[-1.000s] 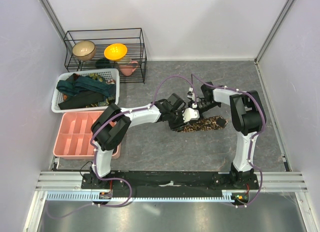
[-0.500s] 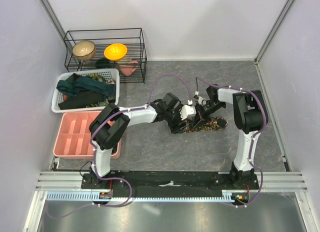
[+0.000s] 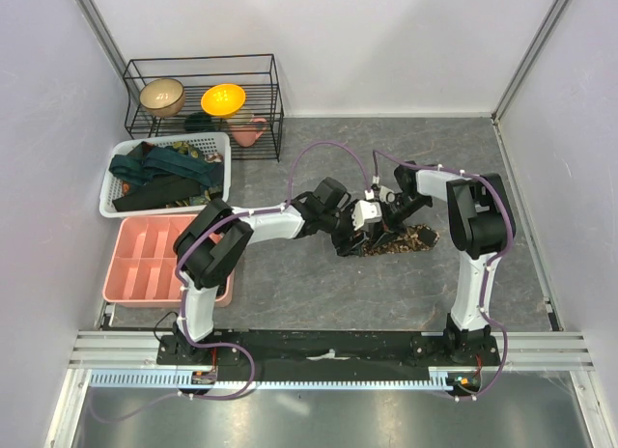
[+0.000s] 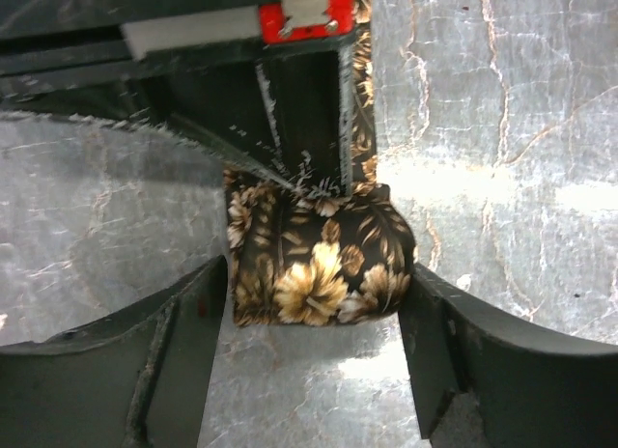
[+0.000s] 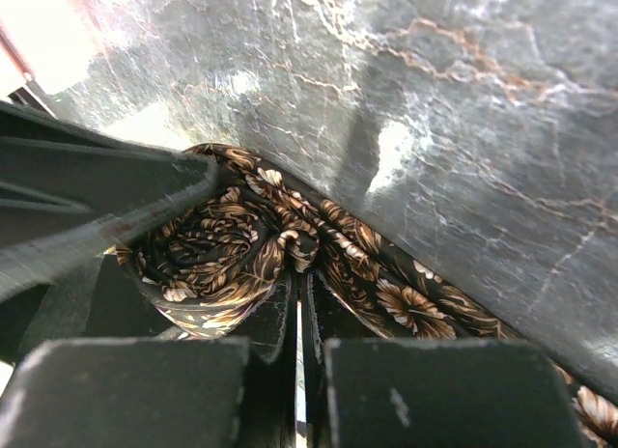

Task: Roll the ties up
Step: Roll the tie at the center of the board.

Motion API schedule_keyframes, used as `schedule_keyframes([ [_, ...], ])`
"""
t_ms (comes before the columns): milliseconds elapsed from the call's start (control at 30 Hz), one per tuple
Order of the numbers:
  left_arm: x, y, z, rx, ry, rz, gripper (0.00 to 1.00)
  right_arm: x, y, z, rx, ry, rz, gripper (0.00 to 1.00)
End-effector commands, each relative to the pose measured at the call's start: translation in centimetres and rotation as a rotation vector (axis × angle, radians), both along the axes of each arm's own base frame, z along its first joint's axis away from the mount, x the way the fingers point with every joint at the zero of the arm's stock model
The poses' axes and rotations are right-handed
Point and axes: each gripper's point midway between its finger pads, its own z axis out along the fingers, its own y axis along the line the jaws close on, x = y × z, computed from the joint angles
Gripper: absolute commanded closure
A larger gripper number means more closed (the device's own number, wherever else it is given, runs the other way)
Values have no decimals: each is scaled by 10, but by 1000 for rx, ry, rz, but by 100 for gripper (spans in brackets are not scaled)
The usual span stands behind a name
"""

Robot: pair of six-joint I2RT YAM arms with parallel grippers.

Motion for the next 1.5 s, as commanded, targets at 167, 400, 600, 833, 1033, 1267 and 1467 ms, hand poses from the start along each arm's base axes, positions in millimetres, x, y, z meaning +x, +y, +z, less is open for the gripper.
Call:
schedule_keyframes([
  [167,-1,8,-14,97,-19,-13,58,28,9,-35,-113,-120,86,100],
  [400,-7,38,-23,194,-34,12,77,35,21,11,8,-165,88,89],
  [600,-3,45,-27,246,-51,16,80,28,16,55,110,-172,56,62],
  [833,2,44,-33,279,-50,10,81,18,28,69,229,-111,25,53],
  [1033,1,43,-33,284,-44,3,81,17,38,57,215,-110,58,52],
  [1267,-1,40,-30,270,-36,-12,78,20,25,21,71,-114,93,62],
  [1467,-6,32,-21,218,-9,-41,55,29,13,7,-16,-142,93,100],
])
